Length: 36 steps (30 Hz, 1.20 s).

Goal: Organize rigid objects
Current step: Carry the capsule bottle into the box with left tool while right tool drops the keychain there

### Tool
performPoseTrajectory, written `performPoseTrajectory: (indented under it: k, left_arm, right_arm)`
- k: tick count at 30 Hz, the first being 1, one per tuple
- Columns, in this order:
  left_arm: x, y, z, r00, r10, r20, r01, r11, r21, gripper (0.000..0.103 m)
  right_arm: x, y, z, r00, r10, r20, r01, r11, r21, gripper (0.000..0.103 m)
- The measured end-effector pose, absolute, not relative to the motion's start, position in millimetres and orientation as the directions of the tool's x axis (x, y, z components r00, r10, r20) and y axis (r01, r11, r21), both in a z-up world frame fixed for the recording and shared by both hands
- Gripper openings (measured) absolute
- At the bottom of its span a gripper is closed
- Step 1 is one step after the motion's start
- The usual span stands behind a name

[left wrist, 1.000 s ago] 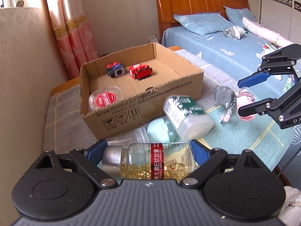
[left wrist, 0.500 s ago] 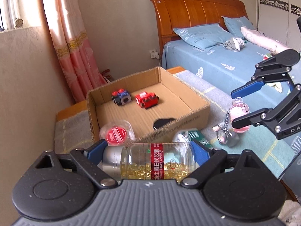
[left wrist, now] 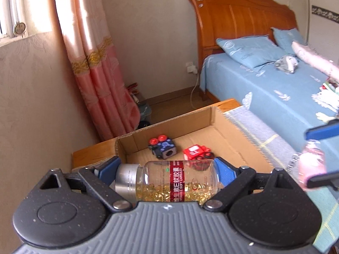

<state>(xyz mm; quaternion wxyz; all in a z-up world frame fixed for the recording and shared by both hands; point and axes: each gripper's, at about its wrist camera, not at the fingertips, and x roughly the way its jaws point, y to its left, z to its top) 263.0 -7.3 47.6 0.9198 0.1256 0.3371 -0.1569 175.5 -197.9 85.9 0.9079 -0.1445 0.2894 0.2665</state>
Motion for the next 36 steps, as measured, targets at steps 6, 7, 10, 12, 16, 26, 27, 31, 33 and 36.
performPoseTrajectory:
  k: [6, 7, 10, 12, 16, 26, 27, 31, 33, 36]
  left_arm:
    - [303, -3, 17, 0.695, -0.137, -0.706, 0.295, 0.950, 0.106, 0.093]
    - [306, -1, 13, 0.693, -0.131, -0.709, 0.281, 0.955, 0.099, 0.093]
    - [303, 1, 8, 0.719, -0.101, -0.687, 0.252, 0.960, 0.122, 0.094]
    - [297, 1, 14, 0.732, -0.108, -0.672, 0.260, 0.957, 0.129, 0.095]
    - [279, 4, 27, 0.745, -0.129, -0.655, 0.273, 0.954, 0.122, 0.096]
    - [235, 10, 33, 0.745, -0.183, -0.641, 0.302, 0.950, 0.081, 0.099]
    - [230, 11, 32, 0.747, -0.193, -0.637, 0.308, 0.949, 0.074, 0.099]
    - [208, 13, 29, 0.758, -0.211, -0.617, 0.313, 0.948, 0.061, 0.099]
    - [196, 14, 26, 0.772, -0.207, -0.601, 0.307, 0.949, 0.067, 0.100]
    - [178, 14, 19, 0.785, -0.190, -0.589, 0.295, 0.952, 0.086, 0.101]
  right_arm:
    - [185, -194, 88, 0.697, 0.388, -0.603, -0.548, 0.831, -0.099, 0.055]
    - [186, -194, 88, 0.698, 0.387, -0.602, -0.546, 0.832, -0.098, 0.055]
    - [190, -193, 90, 0.700, 0.385, -0.602, -0.542, 0.834, -0.097, 0.055]
    - [194, -191, 92, 0.702, 0.388, -0.598, -0.543, 0.834, -0.097, 0.044]
    - [206, -188, 98, 0.701, 0.397, -0.592, -0.542, 0.836, -0.082, 0.044]
    - [233, -180, 67, 0.669, 0.360, -0.650, -0.517, 0.854, -0.059, 0.049]
    - [230, -180, 64, 0.666, 0.359, -0.653, -0.522, 0.850, -0.065, 0.052]
    - [216, -189, 48, 0.656, 0.326, -0.681, -0.520, 0.849, -0.095, 0.058]
    - [208, -197, 37, 0.652, 0.309, -0.692, -0.510, 0.854, -0.099, 0.062]
    - [195, -213, 19, 0.642, 0.281, -0.713, -0.486, 0.869, -0.095, 0.062]
